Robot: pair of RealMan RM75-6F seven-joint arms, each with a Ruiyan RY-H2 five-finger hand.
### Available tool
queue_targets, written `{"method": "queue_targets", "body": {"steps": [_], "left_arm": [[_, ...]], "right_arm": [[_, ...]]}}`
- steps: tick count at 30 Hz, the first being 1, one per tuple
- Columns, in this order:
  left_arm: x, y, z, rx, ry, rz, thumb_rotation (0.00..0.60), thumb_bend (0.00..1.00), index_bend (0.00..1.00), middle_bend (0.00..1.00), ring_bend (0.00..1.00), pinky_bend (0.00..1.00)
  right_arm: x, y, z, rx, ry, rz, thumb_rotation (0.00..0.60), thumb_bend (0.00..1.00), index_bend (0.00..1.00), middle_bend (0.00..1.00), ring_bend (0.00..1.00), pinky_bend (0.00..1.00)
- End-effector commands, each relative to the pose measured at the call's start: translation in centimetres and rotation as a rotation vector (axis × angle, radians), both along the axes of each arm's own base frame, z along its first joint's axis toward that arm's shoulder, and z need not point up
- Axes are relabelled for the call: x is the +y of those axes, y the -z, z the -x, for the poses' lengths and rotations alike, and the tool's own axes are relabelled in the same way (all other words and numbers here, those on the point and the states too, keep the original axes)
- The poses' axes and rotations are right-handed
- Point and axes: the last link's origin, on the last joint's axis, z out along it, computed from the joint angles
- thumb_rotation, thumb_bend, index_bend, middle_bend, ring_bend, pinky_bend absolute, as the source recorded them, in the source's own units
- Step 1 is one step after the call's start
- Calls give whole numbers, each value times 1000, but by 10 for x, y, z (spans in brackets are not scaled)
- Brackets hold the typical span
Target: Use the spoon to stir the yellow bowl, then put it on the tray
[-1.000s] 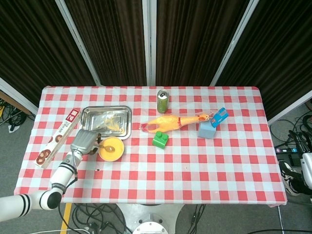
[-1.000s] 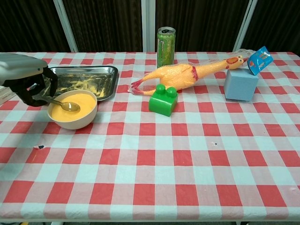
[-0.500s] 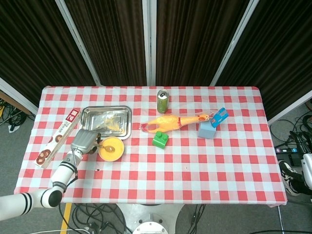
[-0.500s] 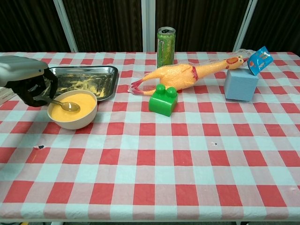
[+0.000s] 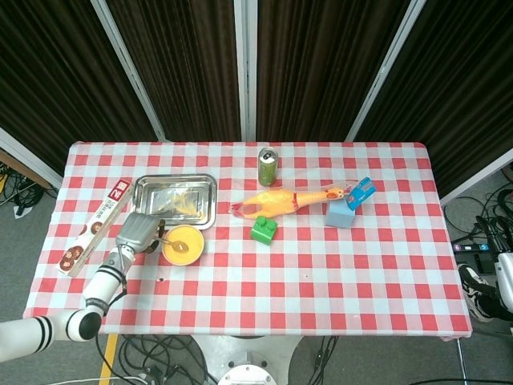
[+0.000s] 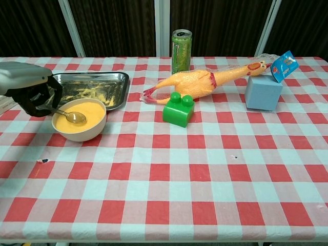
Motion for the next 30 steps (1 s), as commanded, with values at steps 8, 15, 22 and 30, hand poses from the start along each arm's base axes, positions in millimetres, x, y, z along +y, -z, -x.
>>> {"method": "queue_targets", "body": {"steps": [8, 15, 22, 30], "left_arm": [[-3, -18, -15, 134, 157, -99, 600, 389, 615, 891, 864, 955], [-7, -9, -33, 330, 345, -174, 600, 408, 642, 902, 882, 961], [-12, 5, -45, 478, 441, -227, 600, 419, 660, 906, 889, 966], [-16, 23, -44, 604, 436, -284, 600, 425, 667, 910, 894, 972]], "right_arm": [[1, 0, -1, -2, -8, 0, 600, 162, 0, 182, 0, 70], [5, -2, 0, -6, -8, 6, 600, 162, 0, 182, 0, 70], [7, -3, 0, -7, -5, 12, 600, 161, 0, 183, 0, 70], [6, -2, 0, -8, -1, 10, 600, 161, 0, 185, 0, 70]]}}
